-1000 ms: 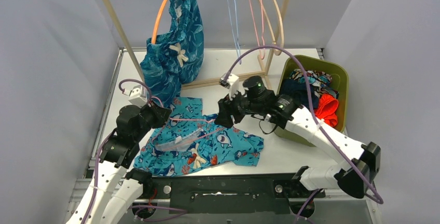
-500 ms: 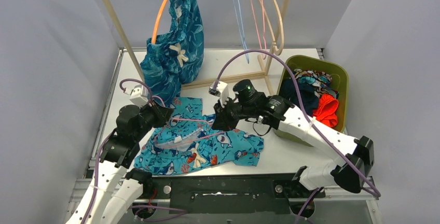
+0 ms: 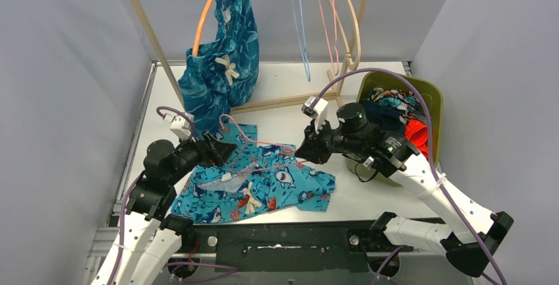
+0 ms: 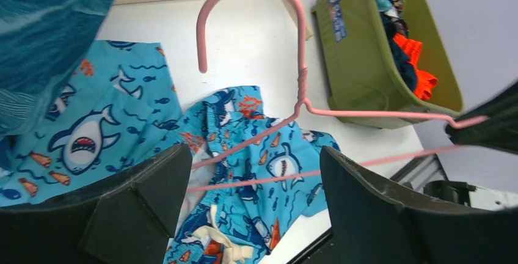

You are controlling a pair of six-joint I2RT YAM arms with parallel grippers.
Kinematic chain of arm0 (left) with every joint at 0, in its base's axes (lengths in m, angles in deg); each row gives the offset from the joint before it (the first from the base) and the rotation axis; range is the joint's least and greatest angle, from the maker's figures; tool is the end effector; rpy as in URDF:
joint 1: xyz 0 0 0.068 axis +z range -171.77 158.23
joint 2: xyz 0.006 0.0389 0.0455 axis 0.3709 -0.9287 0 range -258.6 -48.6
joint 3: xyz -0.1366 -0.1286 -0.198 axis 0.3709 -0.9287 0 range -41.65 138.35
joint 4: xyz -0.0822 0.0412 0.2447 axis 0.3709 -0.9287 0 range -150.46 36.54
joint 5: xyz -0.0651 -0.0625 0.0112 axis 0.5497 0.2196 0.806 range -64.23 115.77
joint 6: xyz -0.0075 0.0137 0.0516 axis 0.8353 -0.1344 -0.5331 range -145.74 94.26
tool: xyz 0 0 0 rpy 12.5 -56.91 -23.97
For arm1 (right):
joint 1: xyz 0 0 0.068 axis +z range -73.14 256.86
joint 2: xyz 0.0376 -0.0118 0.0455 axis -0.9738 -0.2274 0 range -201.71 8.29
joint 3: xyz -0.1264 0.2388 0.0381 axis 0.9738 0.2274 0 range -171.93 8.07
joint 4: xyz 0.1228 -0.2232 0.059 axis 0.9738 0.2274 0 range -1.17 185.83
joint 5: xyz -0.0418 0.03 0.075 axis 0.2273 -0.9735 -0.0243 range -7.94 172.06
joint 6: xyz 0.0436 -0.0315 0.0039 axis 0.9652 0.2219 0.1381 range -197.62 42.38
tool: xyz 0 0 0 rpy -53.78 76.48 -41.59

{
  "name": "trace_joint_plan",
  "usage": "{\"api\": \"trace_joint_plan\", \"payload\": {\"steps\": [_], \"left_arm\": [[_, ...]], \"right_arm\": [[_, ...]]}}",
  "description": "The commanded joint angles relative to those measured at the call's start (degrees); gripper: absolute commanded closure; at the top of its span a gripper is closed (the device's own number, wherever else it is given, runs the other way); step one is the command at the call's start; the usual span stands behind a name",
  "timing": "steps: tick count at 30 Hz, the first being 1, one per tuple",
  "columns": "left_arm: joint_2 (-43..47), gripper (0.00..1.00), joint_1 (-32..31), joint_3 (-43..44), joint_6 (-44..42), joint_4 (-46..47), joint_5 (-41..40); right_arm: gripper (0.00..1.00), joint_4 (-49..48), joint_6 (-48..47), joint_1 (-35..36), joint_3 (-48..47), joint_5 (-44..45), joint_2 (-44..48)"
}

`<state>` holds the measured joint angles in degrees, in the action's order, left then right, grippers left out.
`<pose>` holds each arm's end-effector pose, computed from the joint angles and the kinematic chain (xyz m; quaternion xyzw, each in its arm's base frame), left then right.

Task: Remove the shorts from the hanger
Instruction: Remove the shorts from the hanger, then place the hanger on the clothes rod.

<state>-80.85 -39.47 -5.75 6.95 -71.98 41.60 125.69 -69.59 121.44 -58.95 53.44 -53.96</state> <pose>0.1324 -0.0524 0.3020 -0.0192 0.7894 -0.3558 0.4999 0.1486 0.1706 0.3714 -0.3796 0.7675 0.4018 0.3247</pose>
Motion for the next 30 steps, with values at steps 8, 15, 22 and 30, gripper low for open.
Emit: {"api": "trace_joint_plan", "payload": {"steps": [8, 15, 22, 30], "left_arm": [[2.3, 0.19, 0.1, 0.6, -6.0, 5.1, 11.7], [7.1, 0.19, 0.1, 0.1, -9.6, -2.4, -7.4], [13.4, 0.19, 0.1, -4.7, -10.3, -2.6, -17.1], [12.4, 0.19, 0.4, -5.2, -10.2, -3.8, -22.6]], "right_arm": [[1.00, 2.6, 0.5, -2.1, -0.6, 5.2, 4.1], [1.00, 2.6, 3.0, -2.5, -3.7, 15.3, 7.9], [1.00, -2.3, 6.2, -2.4, -4.8, 24.2, 11.3], [1.00, -12.9, 8.2, 1.6, -1.7, 34.1, 10.6]]}}
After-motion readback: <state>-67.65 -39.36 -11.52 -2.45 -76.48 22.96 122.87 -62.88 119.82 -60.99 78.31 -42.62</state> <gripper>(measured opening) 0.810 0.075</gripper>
